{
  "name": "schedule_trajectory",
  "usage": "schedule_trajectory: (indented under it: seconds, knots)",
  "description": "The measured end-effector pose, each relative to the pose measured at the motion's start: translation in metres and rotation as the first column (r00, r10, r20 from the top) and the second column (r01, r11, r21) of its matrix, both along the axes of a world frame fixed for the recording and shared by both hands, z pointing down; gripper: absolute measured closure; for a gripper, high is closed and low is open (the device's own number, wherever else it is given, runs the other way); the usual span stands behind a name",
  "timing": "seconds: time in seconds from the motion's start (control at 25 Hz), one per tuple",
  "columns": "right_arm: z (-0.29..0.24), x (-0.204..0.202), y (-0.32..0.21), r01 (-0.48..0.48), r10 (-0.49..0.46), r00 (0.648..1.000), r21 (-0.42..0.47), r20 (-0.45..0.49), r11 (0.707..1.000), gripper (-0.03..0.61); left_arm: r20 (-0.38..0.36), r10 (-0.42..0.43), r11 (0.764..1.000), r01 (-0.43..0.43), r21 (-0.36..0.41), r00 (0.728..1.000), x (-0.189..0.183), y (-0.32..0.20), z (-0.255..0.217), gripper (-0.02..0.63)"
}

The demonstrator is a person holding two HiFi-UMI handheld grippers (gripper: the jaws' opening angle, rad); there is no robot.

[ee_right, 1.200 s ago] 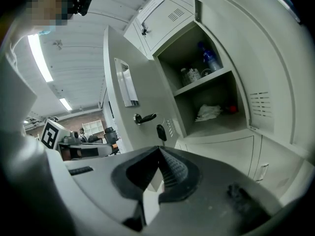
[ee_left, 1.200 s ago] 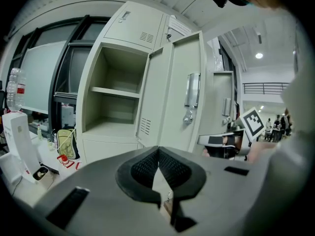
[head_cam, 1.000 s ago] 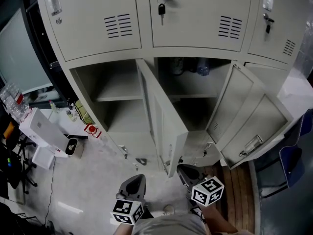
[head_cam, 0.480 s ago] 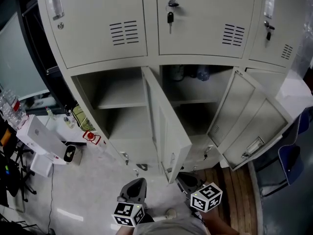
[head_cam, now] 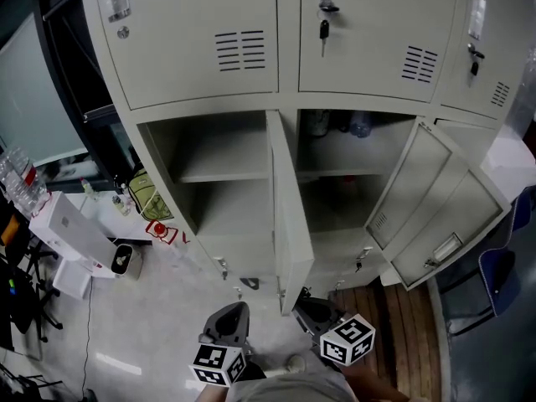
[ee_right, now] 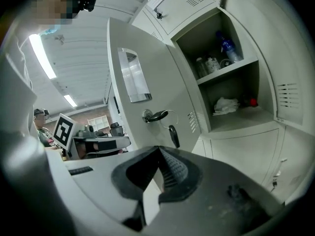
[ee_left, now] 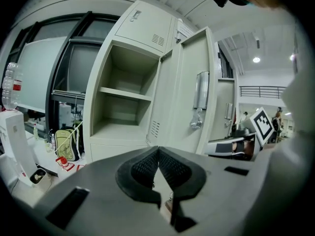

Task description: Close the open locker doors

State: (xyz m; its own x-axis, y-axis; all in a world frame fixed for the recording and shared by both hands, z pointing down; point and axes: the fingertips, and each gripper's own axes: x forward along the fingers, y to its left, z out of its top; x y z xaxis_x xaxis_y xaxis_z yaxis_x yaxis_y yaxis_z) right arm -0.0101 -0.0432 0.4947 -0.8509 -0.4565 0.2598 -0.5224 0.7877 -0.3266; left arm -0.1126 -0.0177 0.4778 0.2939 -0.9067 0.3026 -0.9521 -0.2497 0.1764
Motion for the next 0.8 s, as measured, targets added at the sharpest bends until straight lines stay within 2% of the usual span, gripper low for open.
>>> schedule_trajectory:
  seconds: [0.8]
  knots:
    - [-0.006,-0.081,0.003,0.074,-0.074,0.997,-0.008,0.011,0.997,0.551,-0.019,-0.026,1.000,0.026,-0.006,0.999,-0.064,-0.007,0.001,0.598]
